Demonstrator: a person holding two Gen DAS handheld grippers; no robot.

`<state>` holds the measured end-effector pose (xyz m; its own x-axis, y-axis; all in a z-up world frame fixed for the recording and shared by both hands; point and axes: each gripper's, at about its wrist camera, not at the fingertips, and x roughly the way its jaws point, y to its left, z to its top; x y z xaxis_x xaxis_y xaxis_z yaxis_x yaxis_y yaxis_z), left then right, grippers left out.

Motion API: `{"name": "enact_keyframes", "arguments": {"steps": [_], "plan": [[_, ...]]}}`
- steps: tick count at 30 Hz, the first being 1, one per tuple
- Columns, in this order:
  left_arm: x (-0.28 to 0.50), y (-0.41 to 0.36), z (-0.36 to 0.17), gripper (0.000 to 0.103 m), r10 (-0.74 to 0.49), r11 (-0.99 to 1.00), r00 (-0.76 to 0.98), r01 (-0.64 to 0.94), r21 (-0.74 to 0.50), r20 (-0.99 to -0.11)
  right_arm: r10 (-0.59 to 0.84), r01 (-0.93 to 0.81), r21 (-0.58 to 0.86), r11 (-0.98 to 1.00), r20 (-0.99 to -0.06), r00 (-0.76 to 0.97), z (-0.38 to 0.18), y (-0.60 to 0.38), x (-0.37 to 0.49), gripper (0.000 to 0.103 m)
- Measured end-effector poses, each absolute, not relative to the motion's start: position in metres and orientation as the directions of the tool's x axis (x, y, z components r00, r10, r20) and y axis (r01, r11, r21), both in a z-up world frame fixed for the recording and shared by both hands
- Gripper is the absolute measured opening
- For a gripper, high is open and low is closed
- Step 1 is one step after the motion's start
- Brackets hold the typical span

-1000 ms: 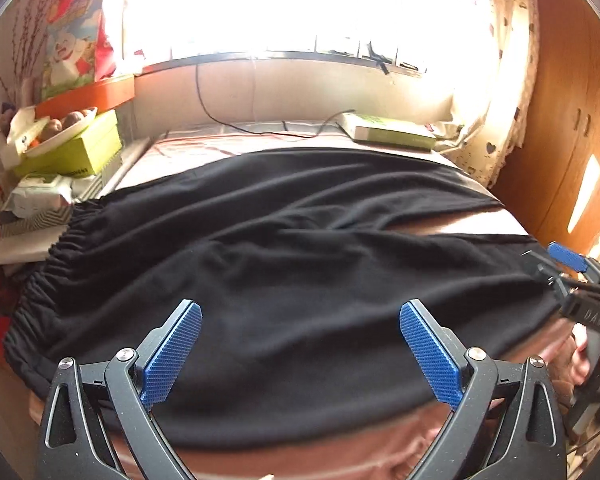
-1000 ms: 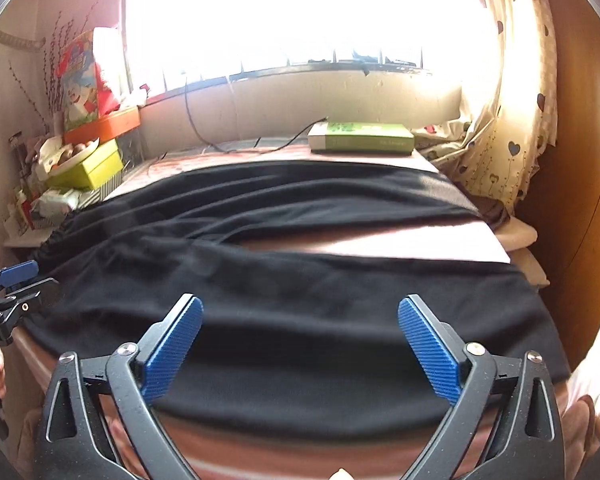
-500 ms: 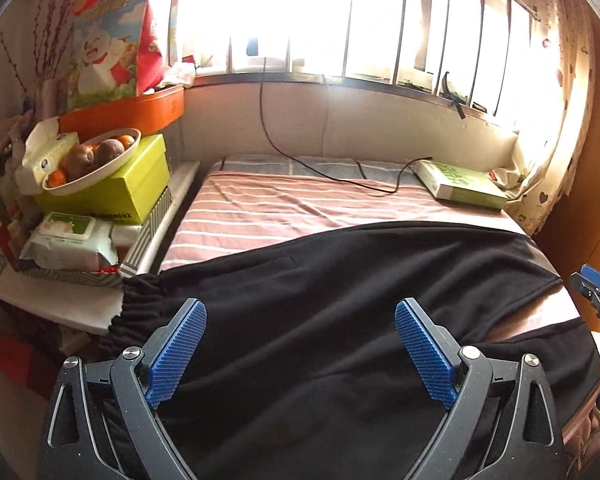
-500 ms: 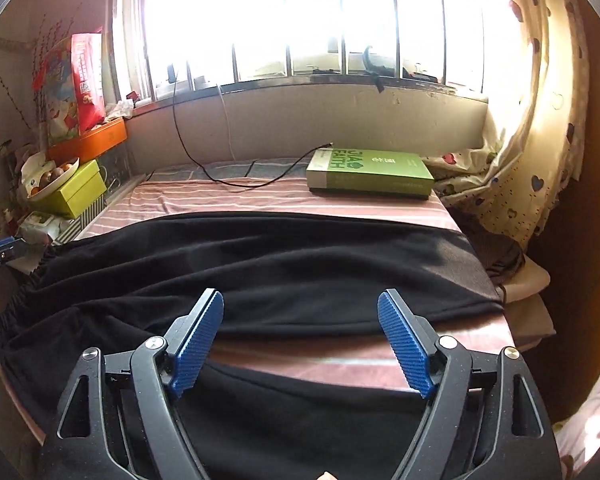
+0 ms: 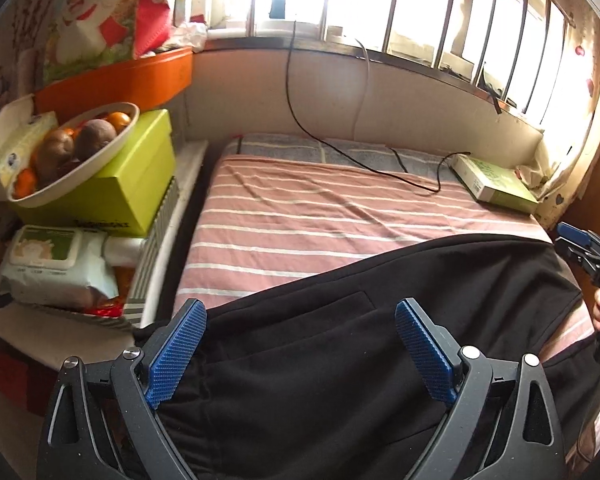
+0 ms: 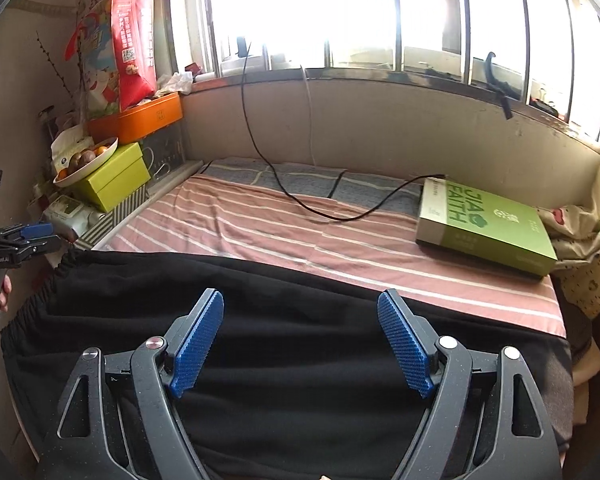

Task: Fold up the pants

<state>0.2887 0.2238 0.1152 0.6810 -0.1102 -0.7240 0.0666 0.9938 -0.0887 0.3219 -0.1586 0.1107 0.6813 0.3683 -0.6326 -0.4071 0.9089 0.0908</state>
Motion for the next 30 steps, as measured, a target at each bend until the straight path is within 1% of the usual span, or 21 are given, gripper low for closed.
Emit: {"name": "enact_keyframes", "arguments": {"steps": [7,9,13,15,21,25,27,30], "plan": [[0.339,0.217,0.084,0.098,-0.133,0.988,0.597,0.145,-0.057,-0.792,0.363,-0.465,0.062,0.883,-0.717,0.595,0.079,-0.144,0.382,0.080],[0.351,0.215,0.070,0.098,-0.130,0.985,0.560,0.170,-0.040,-0.819,0.390,-0.501,0.084,0.862,-0.740,0.548,0.070,-0.137,0.395,0.080],[0.364,0.214,0.052,0.098,-0.078,0.979,0.522,0.200,0.033,-0.849,0.400,-0.576,0.056,0.815,-0.774,0.491,0.054,-0.119,0.412,0.080],[0.370,0.217,0.045,0.098,-0.091,0.977,0.502,0.210,0.019,-0.860,0.422,-0.613,0.068,0.787,-0.785,0.454,0.047,-0.112,0.420,0.080],[0.388,0.219,0.025,0.098,-0.106,0.972,0.446,0.236,0.002,-0.889,0.416,-0.638,0.082,0.765,-0.820,0.393,0.024,-0.100,0.448,0.080],[0.396,0.220,0.018,0.098,-0.148,0.967,0.391,0.249,-0.050,-0.908,0.455,-0.711,0.131,0.691,-0.843,0.287,0.014,-0.092,0.447,0.080],[0.398,0.223,0.016,0.098,-0.172,0.966,0.378,0.246,-0.081,-0.910,0.431,-0.740,0.082,0.667,-0.854,0.293,0.012,-0.086,0.444,0.080],[0.398,0.220,0.017,0.098,-0.173,0.962,0.380,0.261,-0.074,-0.908,0.417,-0.751,0.062,0.657,-0.860,0.294,0.011,-0.081,0.444,0.080]]}}
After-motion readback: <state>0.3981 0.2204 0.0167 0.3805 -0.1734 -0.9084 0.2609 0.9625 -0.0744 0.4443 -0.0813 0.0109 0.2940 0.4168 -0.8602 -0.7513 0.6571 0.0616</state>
